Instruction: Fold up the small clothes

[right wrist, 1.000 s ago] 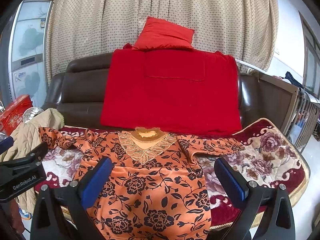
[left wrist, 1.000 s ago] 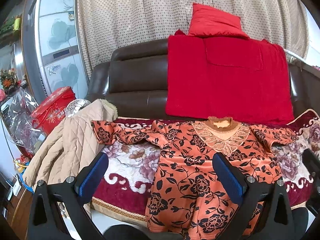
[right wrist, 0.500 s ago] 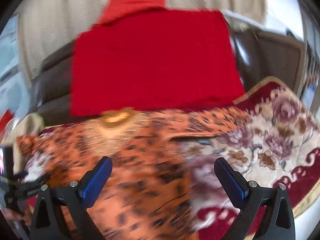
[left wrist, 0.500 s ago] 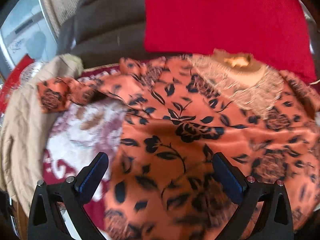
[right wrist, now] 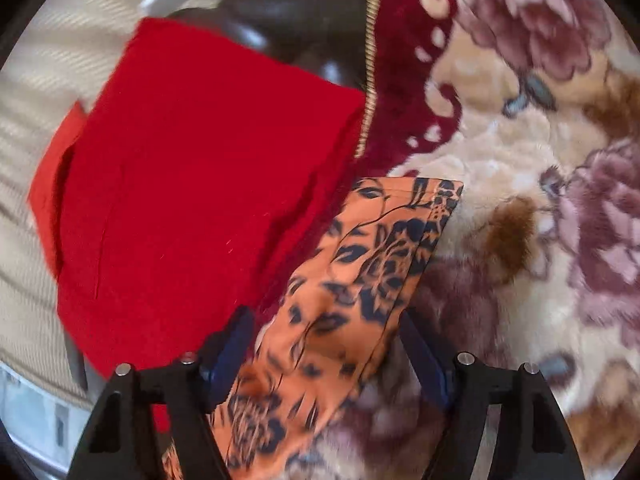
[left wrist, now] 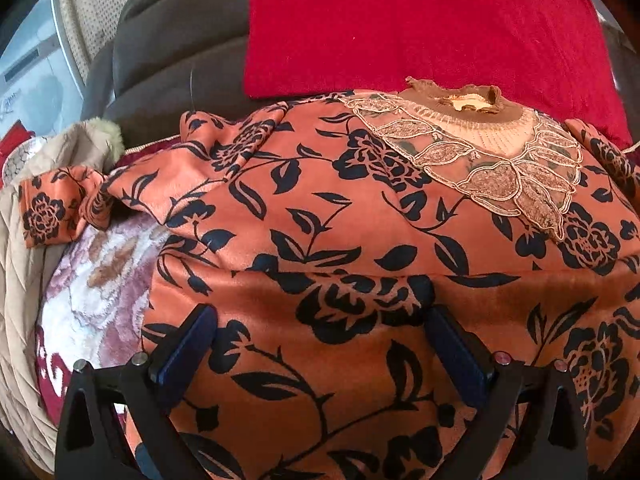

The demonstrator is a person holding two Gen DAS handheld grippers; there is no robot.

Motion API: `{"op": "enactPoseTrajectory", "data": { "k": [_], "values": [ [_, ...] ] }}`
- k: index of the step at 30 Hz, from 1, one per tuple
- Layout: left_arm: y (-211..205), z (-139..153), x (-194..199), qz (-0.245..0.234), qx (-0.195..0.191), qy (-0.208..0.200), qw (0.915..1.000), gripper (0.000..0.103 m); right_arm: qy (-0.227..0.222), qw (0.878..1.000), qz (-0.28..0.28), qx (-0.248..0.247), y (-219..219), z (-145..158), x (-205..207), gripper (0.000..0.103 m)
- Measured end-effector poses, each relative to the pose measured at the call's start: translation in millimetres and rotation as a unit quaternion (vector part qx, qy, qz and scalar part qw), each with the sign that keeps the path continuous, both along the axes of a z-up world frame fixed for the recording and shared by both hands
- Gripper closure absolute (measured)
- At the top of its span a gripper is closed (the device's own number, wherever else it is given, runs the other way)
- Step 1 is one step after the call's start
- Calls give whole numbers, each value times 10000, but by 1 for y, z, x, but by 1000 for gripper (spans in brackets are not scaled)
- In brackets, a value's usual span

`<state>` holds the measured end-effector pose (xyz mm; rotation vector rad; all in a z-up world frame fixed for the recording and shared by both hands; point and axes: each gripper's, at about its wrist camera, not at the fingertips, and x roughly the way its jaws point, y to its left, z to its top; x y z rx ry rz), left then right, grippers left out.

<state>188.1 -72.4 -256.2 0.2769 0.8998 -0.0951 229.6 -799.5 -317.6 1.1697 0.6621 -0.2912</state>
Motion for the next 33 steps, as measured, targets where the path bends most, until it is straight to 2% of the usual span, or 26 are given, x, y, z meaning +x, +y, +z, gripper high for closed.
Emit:
{"op": "enactPoseTrajectory", "data": {
  "k": [1,4,7,8,10,16,19,20,24,28,33],
  "values": [
    [2,-1,0,-16,5,-4,10000,0,144,9999,-85,4,-3,-3,5,32],
    [1,-3,5,-34,41,-59,10000,0,233,9995,-216,31,-12,-11,14,38],
    [1,0,4,-77,-36,-49,10000,0,521,9983,-268,-27,-20,-22,27,60],
    [1,1,5,-97,-94,-61,9999,0,548,9978,-364,5,-24,-22,26,65],
    [2,6,6,-100,-220,-192,9995,0,295,9981,-524,132,-31,-21,19,64],
    [17,30,12,135,-662,-683,9954,0,387,9988,-308,62,-43,-26,43,63],
    [27,42,16,317,-829,-905,9919,0,193,9994,-238,185,-42,-17,52,95],
    [30,45,18,419,-825,-1005,9906,0,217,9996,-193,14,-37,-6,55,95],
    [49,54,24,732,-1004,-1101,9861,0,-223,9979,202,-582,4,55,64,95],
    [78,60,25,1029,-1230,-1161,9802,0,-859,9901,806,-758,70,118,69,95],
    [104,69,18,1315,-1385,-1290,9731,0,-1496,9729,1625,-680,178,172,79,95]
  ]
}}
